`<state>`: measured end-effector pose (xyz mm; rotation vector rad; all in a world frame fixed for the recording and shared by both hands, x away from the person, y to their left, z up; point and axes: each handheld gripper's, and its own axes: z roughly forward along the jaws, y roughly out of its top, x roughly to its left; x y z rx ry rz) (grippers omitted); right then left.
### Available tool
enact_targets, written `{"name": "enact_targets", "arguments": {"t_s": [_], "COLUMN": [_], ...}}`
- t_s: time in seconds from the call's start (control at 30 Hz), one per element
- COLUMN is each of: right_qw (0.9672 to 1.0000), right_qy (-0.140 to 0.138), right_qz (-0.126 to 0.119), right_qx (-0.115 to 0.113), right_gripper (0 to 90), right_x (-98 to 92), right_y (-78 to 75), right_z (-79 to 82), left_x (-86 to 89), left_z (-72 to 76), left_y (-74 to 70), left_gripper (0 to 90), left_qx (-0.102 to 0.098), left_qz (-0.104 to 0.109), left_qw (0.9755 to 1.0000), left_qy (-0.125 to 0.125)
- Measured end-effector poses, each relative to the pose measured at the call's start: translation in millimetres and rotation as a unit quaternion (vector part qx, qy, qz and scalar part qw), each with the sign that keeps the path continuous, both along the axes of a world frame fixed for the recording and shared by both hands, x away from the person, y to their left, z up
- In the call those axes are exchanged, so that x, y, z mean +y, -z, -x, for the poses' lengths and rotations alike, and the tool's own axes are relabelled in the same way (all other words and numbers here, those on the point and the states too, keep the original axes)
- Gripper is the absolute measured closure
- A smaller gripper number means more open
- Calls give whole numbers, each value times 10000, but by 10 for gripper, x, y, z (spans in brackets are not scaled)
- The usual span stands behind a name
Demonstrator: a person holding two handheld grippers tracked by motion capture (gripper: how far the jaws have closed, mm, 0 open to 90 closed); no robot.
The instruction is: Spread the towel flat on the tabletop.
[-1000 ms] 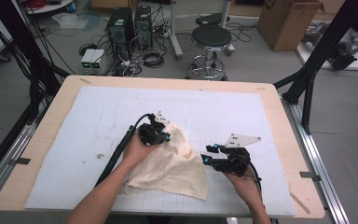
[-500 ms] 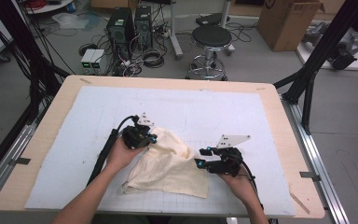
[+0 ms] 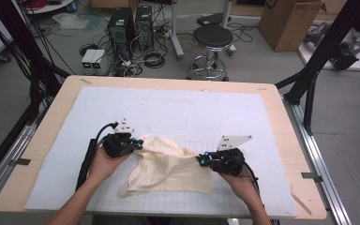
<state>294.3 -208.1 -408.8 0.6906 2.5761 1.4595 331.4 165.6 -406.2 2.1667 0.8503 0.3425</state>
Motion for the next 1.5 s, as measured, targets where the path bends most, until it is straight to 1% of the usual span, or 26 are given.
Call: {"name": "enact_targets", "arguments": {"t_s": [0.03, 0.1, 0.13, 0.2, 0.23, 0.43, 0.57, 0.6, 0.63, 0.67, 0.7, 0.73, 0.77, 0.87, 0.97, 1.03, 1.07, 1.1, 1.13, 1.2, 1.23, 1.3, 1.33, 1.37, 1.43, 1.5], "right_qw": [10000, 9999, 9998, 9998, 9997, 9983, 9968, 9965, 9964, 9966, 9967, 9968, 9969, 9978, 9983, 9987, 9987, 9990, 9990, 9978, 9974, 9952, 9944, 9939, 9921, 9911], "right_qy": [-64, -141, -151, -186, -193, -470, -644, -682, -697, -715, -737, -753, -747, -655, -561, -454, -425, -367, -295, -222, -224, -163, -108, -97, -147, -178], "right_qz": [13, 60, 116, 113, 119, 331, 452, 476, 457, 371, 285, 242, 191, 43, -155, -180, -193, -147, -103, -108, -83, -44, 26, 91, 177, 254], "right_qx": [-47, -34, -44, -46, -52, 48, 116, 126, 141, 162, 196, 149, 119, 67, 60, 108, 203, 227, 316, 612, 683, 960, 1047, 1094, 1231, 1293], "right_gripper": [864, 864, 864, 864, 864, 864, 861, 845, 793, 741, 735, 713, 685, 638, 621, 619, 602, 591, 580, 531, 518, 482, 495, 541, 715, 843], "right_x": [4, 22, 44, 68, 86, 205, 261, 269, 272, 271, 271, 269, 268, 271, 304, 356, 395, 437, 475, 561, 589, 667, 695, 715, 728, 725], "right_y": [-28, -47, -46, -34, -25, 52, 98, 103, 100, 90, 69, 37, 0, -113, -201, -213, -201, -178, -153, -72, -44, 43, 74, 103, 154, 179], "right_z": [65, 157, 228, 315, 349, 516, 599, 618, 630, 634, 634, 631, 620, 545, 404, 301, 233, 157, 91, -59, -101, -197, -225, -250, -292, -311], "left_x": [21, 80, 100, 168, 197, 357, 451, 470, 475, 481, 488, 489, 497, 511, 502, 499, 499, 503, 504, 505, 505, 500, 497, 497, 494, 488], "left_z": [24, 97, 127, 201, 232, 365, 383, 387, 392, 400, 402, 405, 402, 393, 391, 387, 384, 378, 377, 377, 375, 373, 373, 371, 365, 350], "left_y": [-2, 21, 31, 54, 71, 154, 186, 188, 195, 201, 208, 217, 219, 221, 226, 227, 230, 231, 231, 229, 229, 234, 236, 237, 239, 238], "left_gripper": [890, 890, 890, 890, 890, 889, 890, 889, 889, 889, 889, 888, 888, 887, 887, 887, 887, 886, 887, 887, 886, 886, 886, 886, 886, 886], "left_qx": [-5, 17, 30, 53, 75, 171, 249, 282, 267, 249, 227, 239, 237, 217, 173, 175, 175, 161, 149, 146, 138, 119, 133, 132, 119, 132], "left_qz": [-11, 38, 50, 79, 176, 245, 226, 214, 228, 222, 200, 220, 195, 244, 235, 249, 274, 263, 270, 293, 284, 297, 321, 329, 349, 389], "left_qw": [10000, 10000, 10000, 10000, 9998, 9995, 9992, 9991, 9991, 9991, 9992, 9991, 9992, 9991, 9992, 9992, 9991, 9992, 9992, 9992, 9992, 9992, 9991, 9991, 9990, 9988], "left_qy": [17, 29, 25, 15, -9, -104, -233, -229, -249, -251, -252, -278, -269, -287, -275, -260, -269, -256, -261, -249, -227, -235, -250, -242, -246, -253]}}
